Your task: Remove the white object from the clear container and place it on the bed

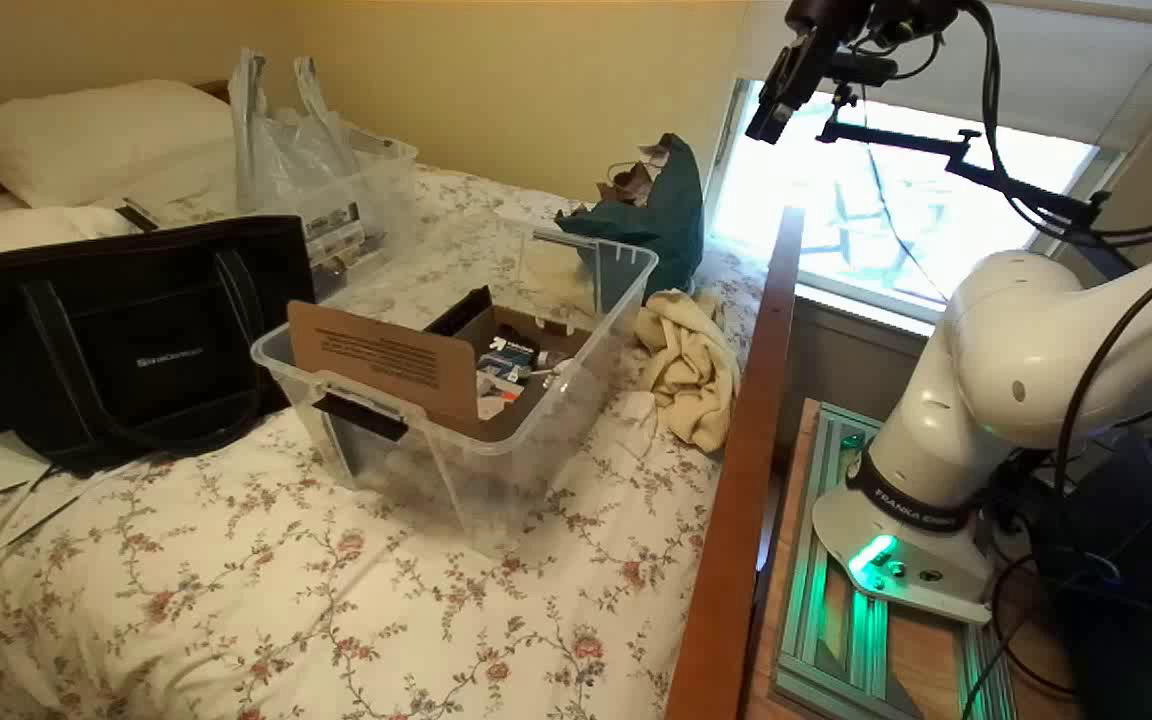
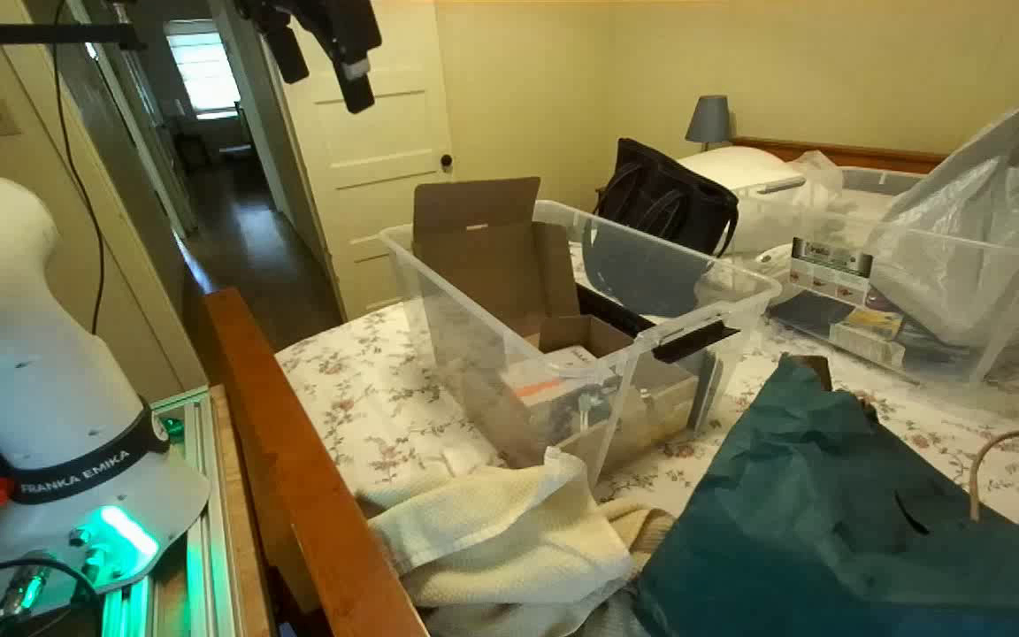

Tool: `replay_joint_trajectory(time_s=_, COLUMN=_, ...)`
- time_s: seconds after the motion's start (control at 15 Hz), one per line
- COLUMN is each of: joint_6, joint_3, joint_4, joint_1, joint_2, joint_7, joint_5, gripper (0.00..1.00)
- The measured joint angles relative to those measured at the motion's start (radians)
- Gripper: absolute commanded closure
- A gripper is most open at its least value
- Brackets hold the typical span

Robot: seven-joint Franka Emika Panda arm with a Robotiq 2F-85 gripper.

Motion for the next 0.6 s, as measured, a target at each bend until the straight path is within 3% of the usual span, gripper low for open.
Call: replay_joint_trajectory(time_s=0.6, joint_6=0.001, joint_3=0.007, joint_4=-0.001, joint_1=0.000, joint_2=0.001, joint_7=0.002, joint_5=0.000, gripper=0.00)
